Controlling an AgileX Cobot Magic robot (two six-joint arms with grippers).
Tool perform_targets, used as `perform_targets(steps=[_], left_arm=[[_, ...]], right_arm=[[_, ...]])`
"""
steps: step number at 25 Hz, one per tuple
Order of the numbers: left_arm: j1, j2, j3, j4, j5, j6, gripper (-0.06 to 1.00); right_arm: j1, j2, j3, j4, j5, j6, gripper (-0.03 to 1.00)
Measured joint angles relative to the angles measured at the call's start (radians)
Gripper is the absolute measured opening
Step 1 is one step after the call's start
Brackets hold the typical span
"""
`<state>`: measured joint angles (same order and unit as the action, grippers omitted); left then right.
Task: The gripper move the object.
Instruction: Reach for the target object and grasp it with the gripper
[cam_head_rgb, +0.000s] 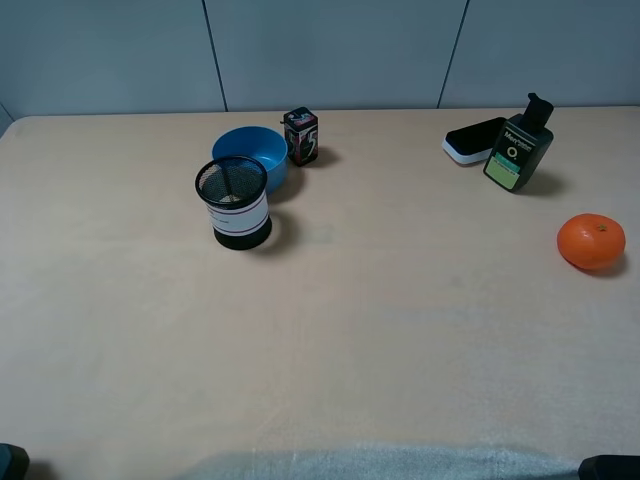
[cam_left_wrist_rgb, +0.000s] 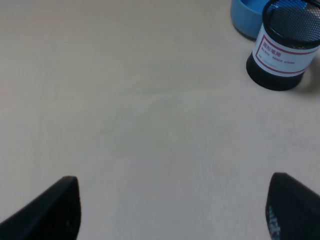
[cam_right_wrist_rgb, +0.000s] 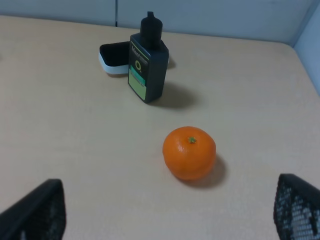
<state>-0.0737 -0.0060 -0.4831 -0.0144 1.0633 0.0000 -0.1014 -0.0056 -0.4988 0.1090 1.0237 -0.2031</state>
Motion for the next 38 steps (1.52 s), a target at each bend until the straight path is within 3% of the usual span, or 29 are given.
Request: perform_targets(steps=[6, 17, 30, 38], left_arm=[[0.0, 0.0, 0.0, 0.0, 0.0, 0.0, 0.75], [0.0, 0.0, 0.0, 0.0, 0.0, 0.0, 0.75], [0.0, 0.0, 0.0, 0.0, 0.0, 0.0, 0.75], [0.0, 0.0, 0.0, 0.0, 0.0, 0.0, 0.75]], right_arm=[[0.0, 0.024, 0.0, 0.0, 0.0, 0.001, 0.63], [0.0, 0.267, -0.002, 0.004, -0.003, 0.032, 0.63], [0.0, 0.814, -0.16, 0.013, -0.02, 0.034, 0.63], [0.0, 1.138, -0.278, 0.013, -0.091, 0.034, 0.63]])
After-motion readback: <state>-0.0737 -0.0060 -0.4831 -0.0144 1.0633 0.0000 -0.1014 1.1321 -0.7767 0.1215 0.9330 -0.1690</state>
